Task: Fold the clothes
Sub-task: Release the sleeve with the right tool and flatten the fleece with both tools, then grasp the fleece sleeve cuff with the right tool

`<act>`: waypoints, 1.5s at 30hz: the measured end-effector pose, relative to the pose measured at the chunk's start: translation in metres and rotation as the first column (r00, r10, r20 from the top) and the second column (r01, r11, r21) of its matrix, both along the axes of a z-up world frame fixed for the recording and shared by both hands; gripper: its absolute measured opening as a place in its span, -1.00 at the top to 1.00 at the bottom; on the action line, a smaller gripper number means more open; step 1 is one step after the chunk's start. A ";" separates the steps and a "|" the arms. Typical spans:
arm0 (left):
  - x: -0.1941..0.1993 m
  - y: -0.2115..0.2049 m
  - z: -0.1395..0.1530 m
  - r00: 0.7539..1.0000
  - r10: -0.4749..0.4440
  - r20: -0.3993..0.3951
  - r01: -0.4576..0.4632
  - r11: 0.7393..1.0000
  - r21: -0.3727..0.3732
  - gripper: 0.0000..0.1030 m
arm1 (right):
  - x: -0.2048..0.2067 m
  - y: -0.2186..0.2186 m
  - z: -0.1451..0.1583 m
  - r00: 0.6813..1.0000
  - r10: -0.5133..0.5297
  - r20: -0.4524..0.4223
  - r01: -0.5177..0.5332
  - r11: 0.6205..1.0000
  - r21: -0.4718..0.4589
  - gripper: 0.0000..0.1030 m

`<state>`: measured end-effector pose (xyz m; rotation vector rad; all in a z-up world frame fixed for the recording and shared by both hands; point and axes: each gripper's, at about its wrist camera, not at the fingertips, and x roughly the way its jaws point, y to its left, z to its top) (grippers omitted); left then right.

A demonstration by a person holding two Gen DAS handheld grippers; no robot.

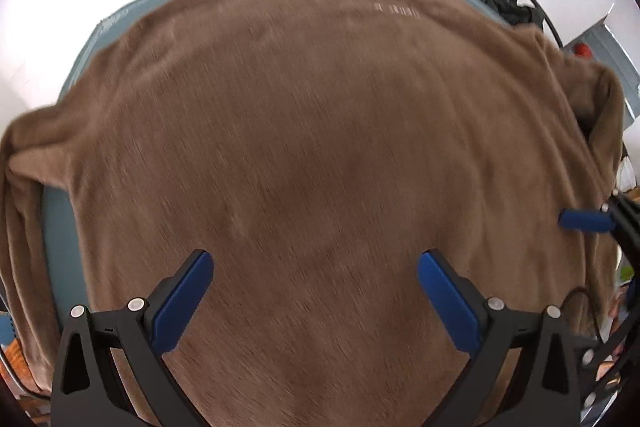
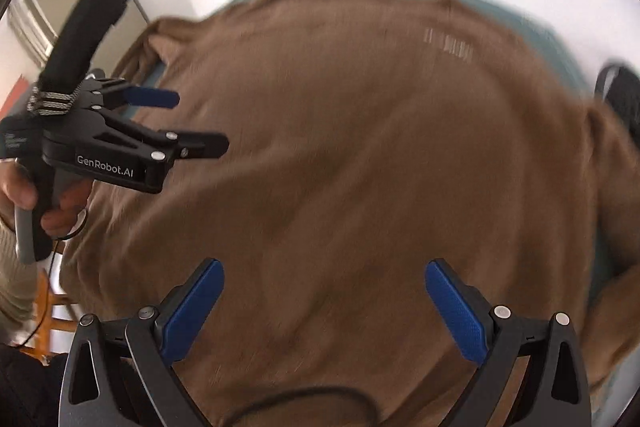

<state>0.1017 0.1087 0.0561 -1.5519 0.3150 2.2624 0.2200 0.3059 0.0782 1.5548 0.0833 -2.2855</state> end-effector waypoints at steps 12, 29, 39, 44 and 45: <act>0.019 -0.006 -0.007 0.997 0.075 -0.009 -0.075 0.997 0.022 -1.00 | 0.060 -0.009 -0.020 0.986 -0.015 -0.168 0.028 0.997 0.072 -0.99; -0.002 0.028 0.005 0.991 0.130 -0.018 -0.127 0.985 0.114 -1.00 | 0.103 0.214 0.008 0.518 -0.830 -0.207 0.769 0.558 -0.312 -0.98; 0.001 0.038 -0.011 0.994 0.096 -0.053 -0.093 0.994 0.052 -1.00 | 0.102 0.232 -0.013 0.619 -0.785 -0.011 0.580 0.466 -0.668 -0.83; 0.003 0.040 -0.013 0.993 0.095 -0.072 -0.092 0.995 0.041 -1.00 | 0.094 0.251 -0.021 0.586 -0.808 0.054 0.605 0.393 -0.693 -0.50; 0.003 0.040 -0.013 0.992 0.096 -0.077 -0.093 0.995 0.039 -1.00 | 0.095 0.253 -0.020 0.581 -0.812 0.053 0.603 0.385 -0.699 -0.43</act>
